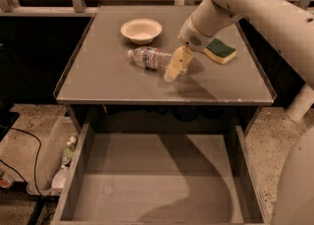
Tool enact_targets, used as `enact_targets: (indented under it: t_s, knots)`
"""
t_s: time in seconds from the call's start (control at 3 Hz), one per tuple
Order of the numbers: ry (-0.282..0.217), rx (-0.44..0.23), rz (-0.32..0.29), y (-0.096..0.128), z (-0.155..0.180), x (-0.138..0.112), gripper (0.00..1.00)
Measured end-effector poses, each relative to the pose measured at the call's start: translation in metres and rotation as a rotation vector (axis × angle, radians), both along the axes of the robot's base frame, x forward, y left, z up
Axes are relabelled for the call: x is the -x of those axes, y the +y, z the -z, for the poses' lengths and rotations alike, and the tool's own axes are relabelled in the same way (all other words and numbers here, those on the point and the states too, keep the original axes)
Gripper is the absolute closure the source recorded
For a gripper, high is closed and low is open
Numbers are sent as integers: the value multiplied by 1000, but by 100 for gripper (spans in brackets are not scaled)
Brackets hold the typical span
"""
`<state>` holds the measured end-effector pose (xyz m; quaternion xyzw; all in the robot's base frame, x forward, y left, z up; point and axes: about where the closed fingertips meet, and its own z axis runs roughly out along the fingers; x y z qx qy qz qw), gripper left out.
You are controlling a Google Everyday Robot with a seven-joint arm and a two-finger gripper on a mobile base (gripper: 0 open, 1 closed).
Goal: Place water bottle into top drawer
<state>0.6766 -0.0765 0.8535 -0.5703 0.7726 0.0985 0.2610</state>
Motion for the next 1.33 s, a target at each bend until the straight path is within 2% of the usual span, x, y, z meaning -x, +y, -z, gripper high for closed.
enact_targets:
  t_s: [0.33, 1.33]
  knots:
    - [1, 0, 0, 0, 0, 0, 18]
    - [1, 0, 0, 0, 0, 0, 88]
